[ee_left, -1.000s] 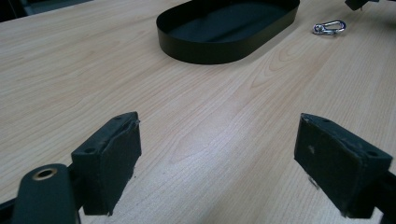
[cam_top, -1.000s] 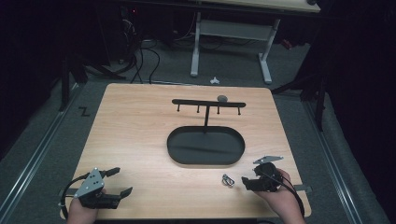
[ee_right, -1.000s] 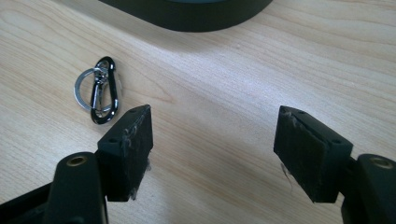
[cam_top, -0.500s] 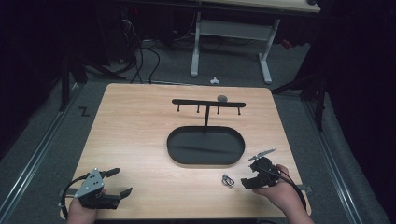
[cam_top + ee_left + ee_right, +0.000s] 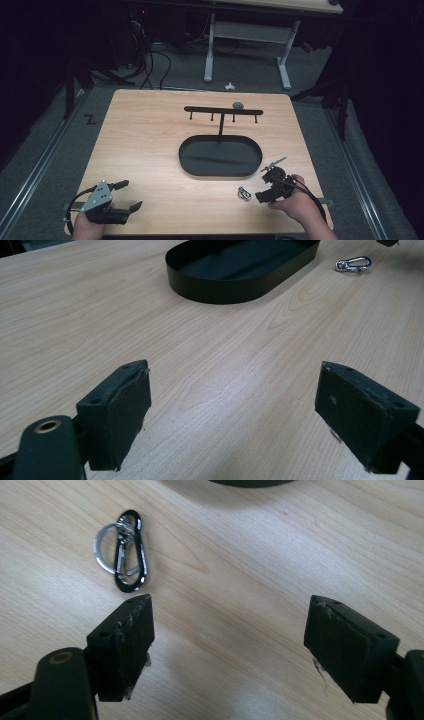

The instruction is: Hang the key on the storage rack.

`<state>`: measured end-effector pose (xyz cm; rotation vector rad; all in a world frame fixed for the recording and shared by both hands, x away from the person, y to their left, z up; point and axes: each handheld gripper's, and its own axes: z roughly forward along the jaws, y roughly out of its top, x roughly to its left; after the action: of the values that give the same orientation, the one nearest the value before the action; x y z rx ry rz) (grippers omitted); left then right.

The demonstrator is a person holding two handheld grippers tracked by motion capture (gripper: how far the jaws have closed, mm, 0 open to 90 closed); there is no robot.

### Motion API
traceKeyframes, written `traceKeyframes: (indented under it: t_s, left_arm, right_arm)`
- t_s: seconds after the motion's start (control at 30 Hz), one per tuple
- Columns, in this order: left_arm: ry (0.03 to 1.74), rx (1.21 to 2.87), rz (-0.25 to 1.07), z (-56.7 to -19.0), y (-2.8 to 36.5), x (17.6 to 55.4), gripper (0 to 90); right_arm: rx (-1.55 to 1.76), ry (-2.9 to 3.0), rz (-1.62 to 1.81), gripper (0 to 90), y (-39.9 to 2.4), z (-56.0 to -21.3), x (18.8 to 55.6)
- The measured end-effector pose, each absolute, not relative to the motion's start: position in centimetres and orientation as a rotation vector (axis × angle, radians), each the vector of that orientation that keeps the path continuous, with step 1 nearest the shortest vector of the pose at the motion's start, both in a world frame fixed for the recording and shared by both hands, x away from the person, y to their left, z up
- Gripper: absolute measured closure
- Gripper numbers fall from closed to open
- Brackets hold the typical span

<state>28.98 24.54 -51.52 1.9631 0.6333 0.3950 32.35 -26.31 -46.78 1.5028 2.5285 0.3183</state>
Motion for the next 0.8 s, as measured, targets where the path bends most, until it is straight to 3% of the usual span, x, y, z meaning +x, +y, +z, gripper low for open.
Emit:
traceKeyframes:
  t_s: [0.27,0.8]
  left_arm:
    - [0.631,1.962,0.395,-51.5,24.5,29.1,15.3]
    - [0.616,1.968,0.392,-51.4,24.3,29.1,15.3]
  right_arm:
    - [1.501,2.557,0.361,22.9,-25.1,-46.4,32.3]
    - [1.446,2.65,0.365,47.9,-22.7,-47.6,33.3]
